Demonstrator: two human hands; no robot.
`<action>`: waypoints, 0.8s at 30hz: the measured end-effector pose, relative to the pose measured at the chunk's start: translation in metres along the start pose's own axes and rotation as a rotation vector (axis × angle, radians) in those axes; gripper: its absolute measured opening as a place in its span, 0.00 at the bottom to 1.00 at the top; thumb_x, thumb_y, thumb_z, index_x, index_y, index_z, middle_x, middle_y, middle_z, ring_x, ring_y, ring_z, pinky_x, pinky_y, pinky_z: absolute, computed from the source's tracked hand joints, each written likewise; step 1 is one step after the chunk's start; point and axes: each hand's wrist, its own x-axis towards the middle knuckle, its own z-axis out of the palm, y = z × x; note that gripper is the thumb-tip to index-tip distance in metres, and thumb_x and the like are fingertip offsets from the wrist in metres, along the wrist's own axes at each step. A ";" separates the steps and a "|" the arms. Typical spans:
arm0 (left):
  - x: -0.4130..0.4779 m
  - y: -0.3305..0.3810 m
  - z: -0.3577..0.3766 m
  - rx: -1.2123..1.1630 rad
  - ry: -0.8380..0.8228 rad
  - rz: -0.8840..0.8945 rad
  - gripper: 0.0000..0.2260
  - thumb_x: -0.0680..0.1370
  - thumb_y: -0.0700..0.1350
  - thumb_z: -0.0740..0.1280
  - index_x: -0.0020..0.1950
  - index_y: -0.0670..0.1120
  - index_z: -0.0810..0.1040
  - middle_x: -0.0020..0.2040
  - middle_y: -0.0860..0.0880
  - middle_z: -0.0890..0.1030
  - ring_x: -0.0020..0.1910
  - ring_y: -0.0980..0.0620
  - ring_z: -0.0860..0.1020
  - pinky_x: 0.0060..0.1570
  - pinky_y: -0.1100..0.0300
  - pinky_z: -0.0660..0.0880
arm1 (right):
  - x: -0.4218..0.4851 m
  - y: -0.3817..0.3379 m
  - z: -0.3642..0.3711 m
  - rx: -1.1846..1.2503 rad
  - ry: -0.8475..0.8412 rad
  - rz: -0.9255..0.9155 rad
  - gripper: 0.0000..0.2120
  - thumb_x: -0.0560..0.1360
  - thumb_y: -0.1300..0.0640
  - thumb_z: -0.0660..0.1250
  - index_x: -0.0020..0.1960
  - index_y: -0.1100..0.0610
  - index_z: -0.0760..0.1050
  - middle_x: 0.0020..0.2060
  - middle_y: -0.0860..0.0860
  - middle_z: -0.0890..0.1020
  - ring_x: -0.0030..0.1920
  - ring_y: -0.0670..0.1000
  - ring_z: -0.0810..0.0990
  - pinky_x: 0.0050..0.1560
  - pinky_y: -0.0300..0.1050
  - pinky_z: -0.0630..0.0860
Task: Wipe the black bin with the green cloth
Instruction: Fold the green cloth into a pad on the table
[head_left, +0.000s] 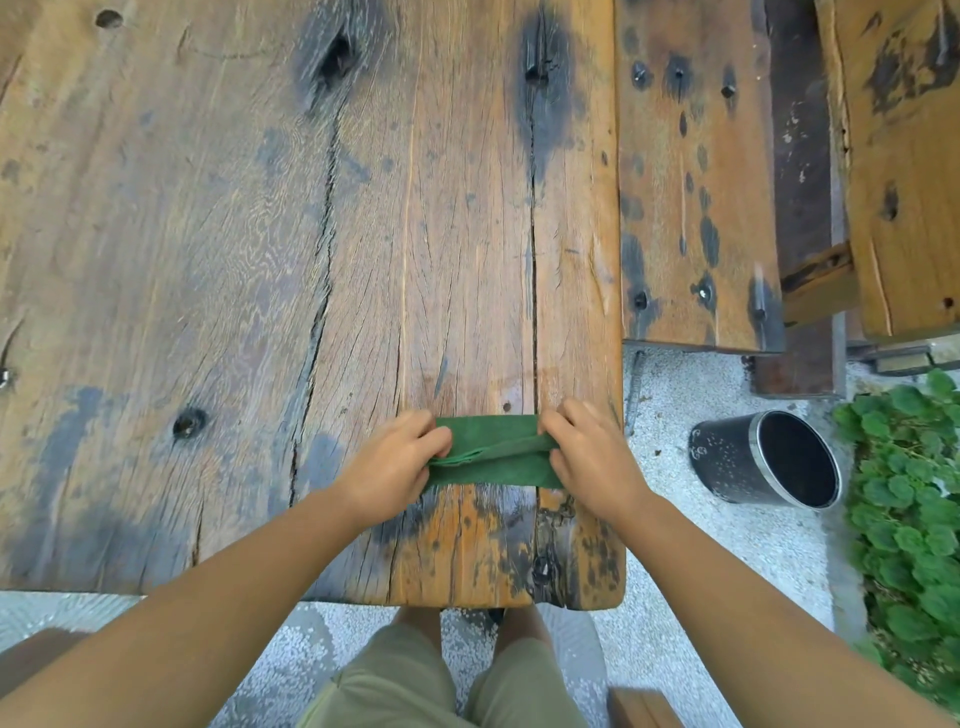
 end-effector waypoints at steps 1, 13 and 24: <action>-0.003 0.002 0.002 0.023 0.006 0.003 0.11 0.69 0.28 0.65 0.46 0.42 0.75 0.45 0.45 0.74 0.44 0.44 0.72 0.40 0.50 0.71 | -0.003 -0.001 0.001 -0.001 0.009 0.000 0.10 0.71 0.70 0.66 0.49 0.58 0.75 0.46 0.52 0.75 0.47 0.55 0.73 0.47 0.52 0.73; -0.028 0.005 0.025 0.180 0.014 -0.060 0.19 0.65 0.29 0.72 0.53 0.43 0.79 0.47 0.44 0.75 0.45 0.43 0.72 0.40 0.52 0.68 | -0.041 -0.004 0.032 0.001 0.073 0.049 0.15 0.69 0.69 0.72 0.54 0.59 0.79 0.48 0.54 0.75 0.49 0.56 0.74 0.48 0.53 0.76; -0.052 0.046 0.034 0.215 -0.156 -0.321 0.27 0.66 0.37 0.70 0.67 0.39 0.77 0.63 0.38 0.77 0.65 0.36 0.74 0.61 0.37 0.70 | -0.062 -0.007 0.034 0.023 0.049 0.098 0.20 0.72 0.64 0.71 0.64 0.59 0.79 0.59 0.57 0.79 0.60 0.60 0.77 0.59 0.60 0.76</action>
